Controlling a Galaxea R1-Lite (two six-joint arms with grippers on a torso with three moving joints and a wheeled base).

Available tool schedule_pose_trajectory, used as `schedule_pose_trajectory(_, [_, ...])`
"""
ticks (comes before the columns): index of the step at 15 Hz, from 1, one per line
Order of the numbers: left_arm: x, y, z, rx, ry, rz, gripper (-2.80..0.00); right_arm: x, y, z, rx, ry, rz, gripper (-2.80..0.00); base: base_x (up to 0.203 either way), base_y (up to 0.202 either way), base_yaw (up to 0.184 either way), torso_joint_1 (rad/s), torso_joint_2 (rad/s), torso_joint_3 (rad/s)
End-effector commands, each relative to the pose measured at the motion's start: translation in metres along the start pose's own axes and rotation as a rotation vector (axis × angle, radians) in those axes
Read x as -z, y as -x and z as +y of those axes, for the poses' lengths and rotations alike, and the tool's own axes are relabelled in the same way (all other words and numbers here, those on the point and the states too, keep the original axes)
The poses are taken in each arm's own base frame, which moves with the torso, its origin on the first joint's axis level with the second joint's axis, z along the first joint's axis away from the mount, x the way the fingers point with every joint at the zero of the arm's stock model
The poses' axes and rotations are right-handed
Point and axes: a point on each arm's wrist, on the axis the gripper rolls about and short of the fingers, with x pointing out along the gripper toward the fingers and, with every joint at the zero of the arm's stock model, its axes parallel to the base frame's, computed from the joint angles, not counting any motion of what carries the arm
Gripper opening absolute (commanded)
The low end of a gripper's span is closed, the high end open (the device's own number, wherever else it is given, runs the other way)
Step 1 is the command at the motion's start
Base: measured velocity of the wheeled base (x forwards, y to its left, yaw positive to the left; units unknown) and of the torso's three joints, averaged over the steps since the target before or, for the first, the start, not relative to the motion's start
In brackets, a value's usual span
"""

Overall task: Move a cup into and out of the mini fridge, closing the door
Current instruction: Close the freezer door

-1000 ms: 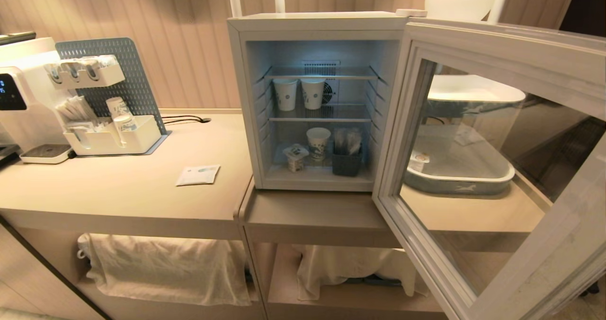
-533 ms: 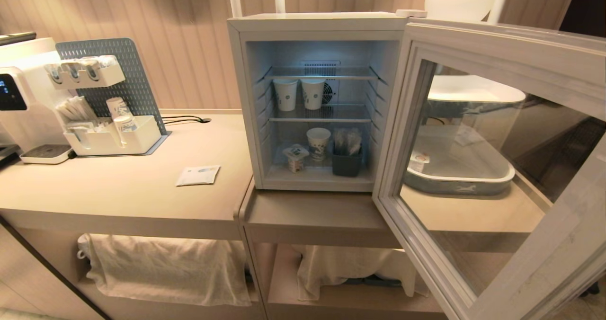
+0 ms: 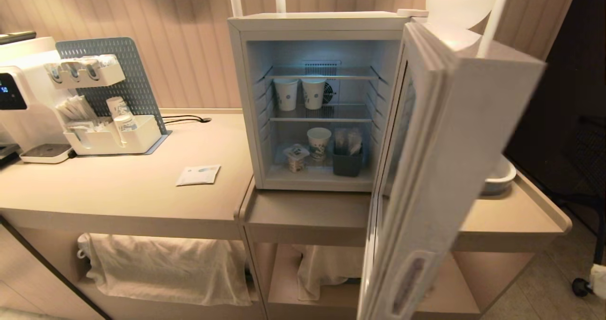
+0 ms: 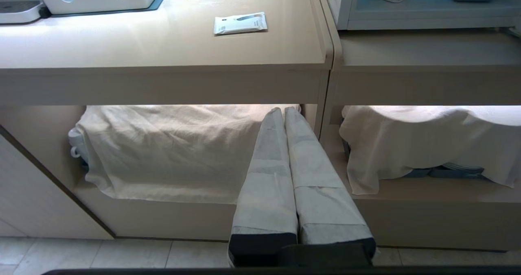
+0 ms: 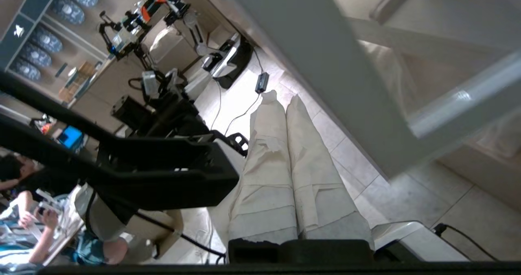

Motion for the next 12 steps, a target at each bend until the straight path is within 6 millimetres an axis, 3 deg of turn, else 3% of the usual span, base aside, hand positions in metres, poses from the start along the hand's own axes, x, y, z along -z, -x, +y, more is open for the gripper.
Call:
schedule_pose_trajectory(1, [0.000, 0.000, 0.000, 0.001, -0.001, 0.001, -2.80, -0.006, -0.010, -0.010, 0.009, -0.048, 0.035, -2.80, 0.000, 0.000, 0.000, 0.000, 0.00, 0.000])
schedule_pose_trajectory(4, [0.000, 0.000, 0.000, 0.001, -0.001, 0.001, -2.80, -0.031, -0.039, -0.039, 0.062, -0.151, 0.091, -2.80, 0.000, 0.000, 0.000, 0.000, 0.00, 0.000])
schedule_pose_trajectory(6, [0.000, 0.000, 0.000, -0.002, -0.001, 0.001, -2.80, -0.056, -0.072, -0.064, 0.126, -0.215, 0.117, -2.80, 0.000, 0.000, 0.000, 0.000, 0.00, 0.000])
schedule_pose_trajectory(8, [0.000, 0.000, 0.000, -0.002, 0.005, 0.000, -2.80, -0.075, -0.114, -0.080, 0.184, -0.220, 0.140, -2.80, 0.000, 0.000, 0.000, 0.000, 0.00, 0.000])
schedule_pose_trajectory(12, [0.000, 0.000, 0.000, -0.005, 0.020, -0.002, -2.80, -0.088, -0.211, -0.087, 0.299, -0.136, 0.117, -2.80, 0.000, 0.000, 0.000, 0.000, 0.00, 0.000])
